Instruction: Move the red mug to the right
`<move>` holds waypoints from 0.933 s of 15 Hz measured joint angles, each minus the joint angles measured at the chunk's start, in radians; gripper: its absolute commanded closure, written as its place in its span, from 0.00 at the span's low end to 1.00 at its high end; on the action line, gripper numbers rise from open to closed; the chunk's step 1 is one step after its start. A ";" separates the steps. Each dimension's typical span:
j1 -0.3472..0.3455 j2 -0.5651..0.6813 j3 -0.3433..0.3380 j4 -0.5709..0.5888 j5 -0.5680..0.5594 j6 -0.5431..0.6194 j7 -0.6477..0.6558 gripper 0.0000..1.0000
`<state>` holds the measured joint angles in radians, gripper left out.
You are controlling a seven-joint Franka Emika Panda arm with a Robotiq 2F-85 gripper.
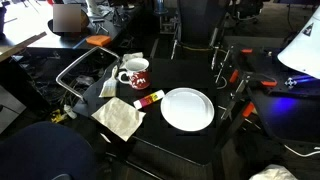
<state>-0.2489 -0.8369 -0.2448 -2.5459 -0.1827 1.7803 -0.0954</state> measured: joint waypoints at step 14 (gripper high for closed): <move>0.062 0.045 0.054 0.012 0.019 0.043 0.022 0.00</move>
<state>-0.1868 -0.7915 -0.1903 -2.5339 -0.1632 1.8235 -0.0737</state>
